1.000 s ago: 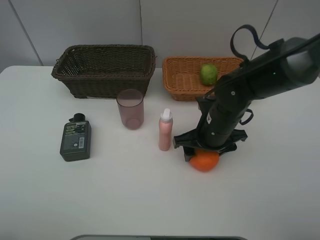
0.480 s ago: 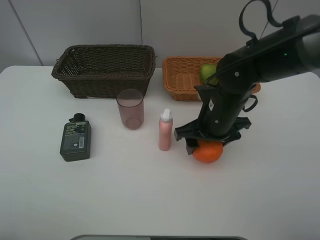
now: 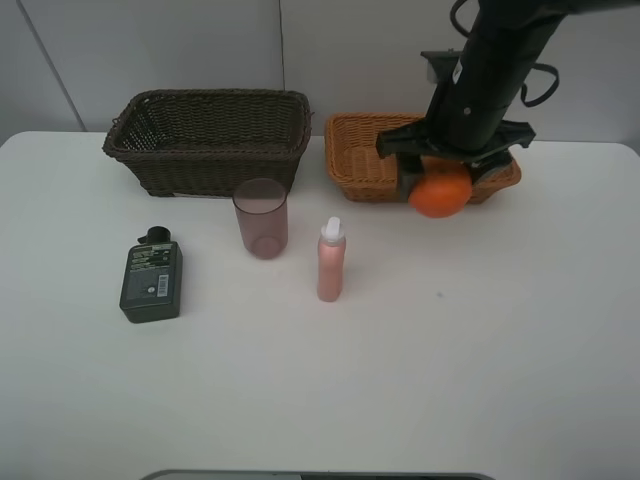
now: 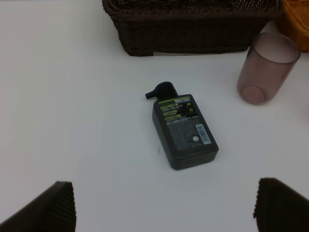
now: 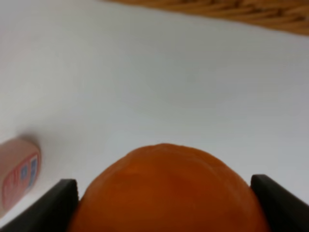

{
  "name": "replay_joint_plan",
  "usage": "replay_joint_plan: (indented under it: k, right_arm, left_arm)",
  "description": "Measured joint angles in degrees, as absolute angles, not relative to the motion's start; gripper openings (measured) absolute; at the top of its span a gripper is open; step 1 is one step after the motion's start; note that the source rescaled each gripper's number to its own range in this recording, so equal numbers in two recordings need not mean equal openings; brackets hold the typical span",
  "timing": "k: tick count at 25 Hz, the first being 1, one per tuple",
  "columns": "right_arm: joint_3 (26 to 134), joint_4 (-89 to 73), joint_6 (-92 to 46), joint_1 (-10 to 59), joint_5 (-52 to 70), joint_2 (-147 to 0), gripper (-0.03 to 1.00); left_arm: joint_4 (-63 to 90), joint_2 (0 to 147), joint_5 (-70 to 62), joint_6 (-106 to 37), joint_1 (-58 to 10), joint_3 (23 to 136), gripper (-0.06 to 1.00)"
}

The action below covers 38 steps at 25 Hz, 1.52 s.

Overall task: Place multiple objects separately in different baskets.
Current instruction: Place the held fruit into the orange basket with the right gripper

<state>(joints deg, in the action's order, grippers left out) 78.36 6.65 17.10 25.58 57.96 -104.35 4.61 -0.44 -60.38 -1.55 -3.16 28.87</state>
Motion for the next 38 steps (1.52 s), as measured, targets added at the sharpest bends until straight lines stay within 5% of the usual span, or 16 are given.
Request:
replay_joint_plan:
  k: [18, 38]
  right_arm:
    - [112.16, 6.81, 14.53, 23.6, 62.04, -126.48, 0.65]
    - [113.64, 9.5, 14.48, 23.6, 49.28, -134.85, 0.65]
  left_arm:
    - [4.61, -0.44, -60.38, -1.55, -3.16, 28.87, 0.96]
    - [4.61, -0.44, -60.38, -1.55, -3.16, 28.87, 0.96]
